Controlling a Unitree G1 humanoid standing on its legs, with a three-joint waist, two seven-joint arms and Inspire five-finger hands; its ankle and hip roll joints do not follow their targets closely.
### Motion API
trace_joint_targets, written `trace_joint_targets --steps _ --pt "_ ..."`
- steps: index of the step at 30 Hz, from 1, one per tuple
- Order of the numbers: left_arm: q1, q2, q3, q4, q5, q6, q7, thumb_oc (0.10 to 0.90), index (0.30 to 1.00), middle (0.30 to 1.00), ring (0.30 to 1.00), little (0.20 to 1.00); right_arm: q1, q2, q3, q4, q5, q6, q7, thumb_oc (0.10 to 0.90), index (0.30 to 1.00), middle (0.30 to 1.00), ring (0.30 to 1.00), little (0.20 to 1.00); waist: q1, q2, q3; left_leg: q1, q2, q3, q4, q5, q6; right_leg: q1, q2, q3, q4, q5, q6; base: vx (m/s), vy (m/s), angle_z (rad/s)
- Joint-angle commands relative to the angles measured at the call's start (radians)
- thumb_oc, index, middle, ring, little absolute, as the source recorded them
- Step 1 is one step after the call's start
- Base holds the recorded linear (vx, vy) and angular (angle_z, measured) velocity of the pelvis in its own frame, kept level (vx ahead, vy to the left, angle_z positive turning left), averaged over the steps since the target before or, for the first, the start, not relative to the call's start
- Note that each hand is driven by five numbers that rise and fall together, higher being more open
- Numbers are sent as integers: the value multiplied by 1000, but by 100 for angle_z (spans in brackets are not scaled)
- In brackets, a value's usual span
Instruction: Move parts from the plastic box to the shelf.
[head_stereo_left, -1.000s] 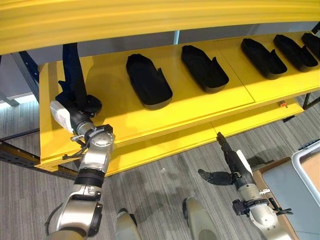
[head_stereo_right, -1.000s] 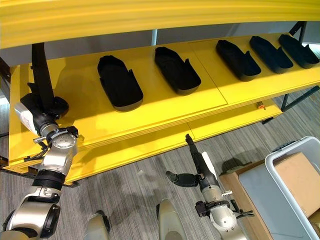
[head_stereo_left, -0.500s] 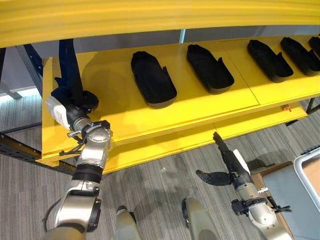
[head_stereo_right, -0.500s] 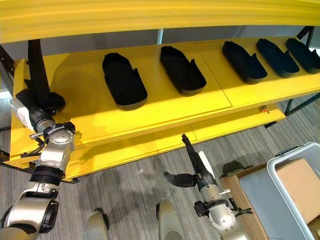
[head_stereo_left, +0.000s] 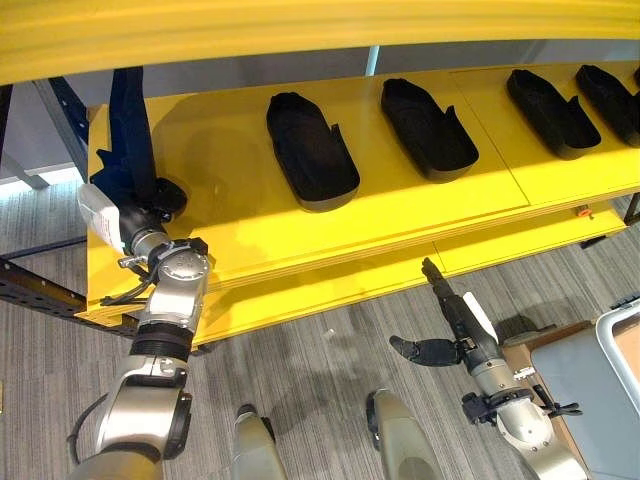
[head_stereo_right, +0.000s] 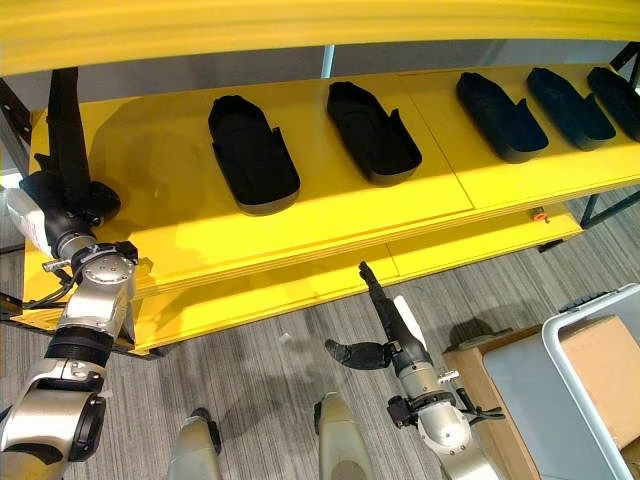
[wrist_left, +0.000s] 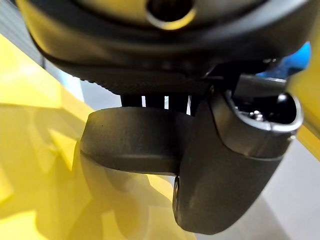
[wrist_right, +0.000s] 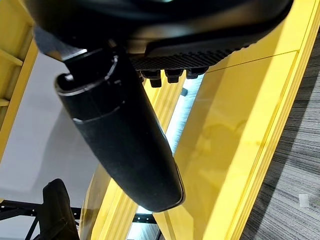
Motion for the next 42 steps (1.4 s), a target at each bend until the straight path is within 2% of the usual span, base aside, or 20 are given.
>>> trace_joint_targets --steps 1,9,14,19,27,28,29,30,31,42 --pt "-74 74 -29 43 63 -22 4 400 300 300 300 300 -34 -29 -24 -157 -32 -84 -8 900 1000 1000 1000 1000 11 0 -43 34 9 17 32 -15 66 59 1 -1 -53 33 -48 -6 1 5" --pt "-13 27 -20 37 73 -9 -28 400 300 300 300 300 -37 -31 -31 -169 -39 -77 -4 900 1000 1000 1000 1000 20 0 -27 48 8 15 27 -13 65 68 -2 -6 -51 34 -50 -8 -2 2" --pt "34 -9 -1 -21 65 -5 -33 400 300 300 300 300 -48 -29 -34 -170 -41 -68 -4 900 1000 1000 1000 1000 28 -1 -19 57 7 14 18 -10 65 77 -3 -7 -56 39 -49 0 0 0" --pt "59 -16 9 -58 69 0 -36 400 300 300 300 300 -54 -29 -33 -167 -40 -59 -1 900 1000 1000 1000 1000 32 -1 -15 62 6 15 16 -9 66 80 -4 -6 -55 38 -50 -2 -4 3" --pt "53 1 16 -25 63 1 -52 400 300 300 300 300 -58 -31 -32 -165 -38 -51 8 900 1000 1000 1000 1000 33 0 -13 61 6 17 20 -10 66 80 -5 -1 -55 37 -51 0 -1 1" --pt "48 4 15 -20 60 2 -55 427 338 338 338 338 -58 -32 -33 -165 -36 -49 10 900 1000 1000 1000 1000 32 1 -11 60 5 17 21 -10 66 78 -5 -1 -54 37 -50 0 0 0" --pt "40 10 16 -6 47 0 -59 639 635 635 635 635 -59 -31 -32 -165 -35 -48 12 900 1000 1000 1000 1000 30 2 -11 59 5 19 22 -11 67 78 -5 0 -56 39 -49 0 0 0" --pt "40 10 16 -6 47 0 -59 745 783 783 783 783 -59 -31 -32 -165 -35 -48 12 900 1000 1000 1000 1000 30 2 -11 59 5 19 22 -11 67 78 -5 0 -56 39 -49 0 0 0" --pt "37 11 12 -23 51 3 -56 900 1000 1000 1000 1000 -59 -31 -33 -164 -37 -46 10 900 1000 1000 1000 1000 31 2 -10 58 4 18 22 -11 68 78 -5 1 -57 40 -49 0 0 0" --pt "30 33 29 -21 8 -7 -56 900 1000 1000 1000 1000 -53 -26 -38 -160 -36 -39 9 900 1000 1000 1000 1000 33 0 -10 49 0 24 30 -17 73 73 -10 3 -62 46 -46 0 0 0"
